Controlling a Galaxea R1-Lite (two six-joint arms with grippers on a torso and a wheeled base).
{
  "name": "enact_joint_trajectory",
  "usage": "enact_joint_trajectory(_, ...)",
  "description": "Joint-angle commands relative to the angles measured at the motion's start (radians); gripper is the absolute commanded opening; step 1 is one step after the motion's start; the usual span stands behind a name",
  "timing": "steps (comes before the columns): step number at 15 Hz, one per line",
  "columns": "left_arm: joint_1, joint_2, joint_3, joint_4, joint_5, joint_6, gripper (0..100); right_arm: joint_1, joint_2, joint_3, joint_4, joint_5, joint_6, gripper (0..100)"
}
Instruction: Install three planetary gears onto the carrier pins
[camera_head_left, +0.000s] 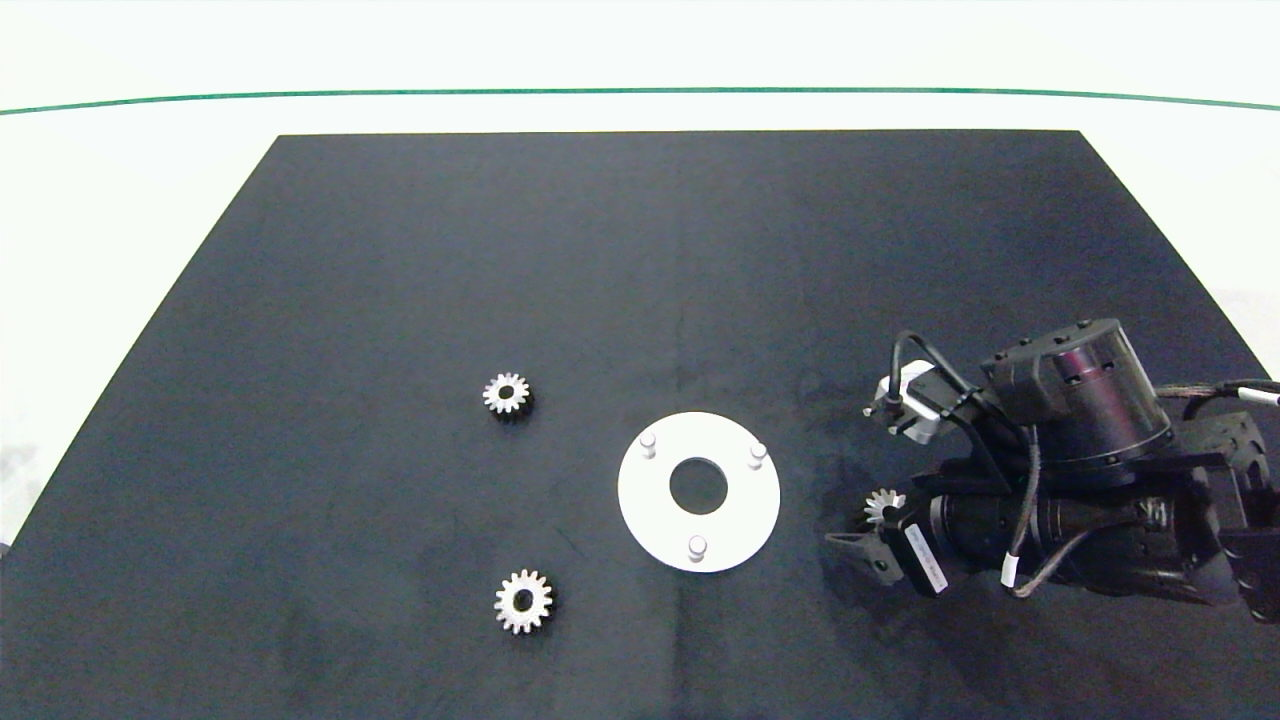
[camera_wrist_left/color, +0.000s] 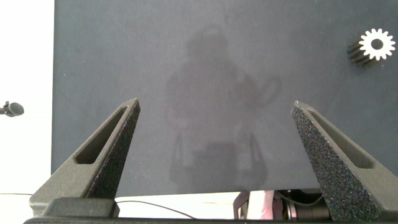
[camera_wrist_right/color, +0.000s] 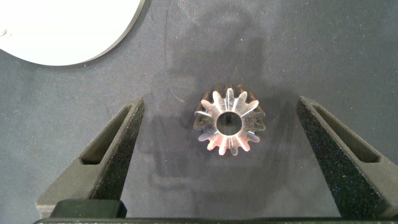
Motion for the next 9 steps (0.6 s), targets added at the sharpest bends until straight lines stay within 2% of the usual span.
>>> enact_joint_trajectory(1,0.0,0.002,-0.001,0.002,0.0,0.001,100,0.0,-0.002,0.004,0.001,0.0,-0.001,100)
enact_joint_trajectory(9,0.0,-0.001,-0.001,0.002,0.0,0.001,100,0.0,-0.024,0.012,0.022,-0.008,-0.002,100)
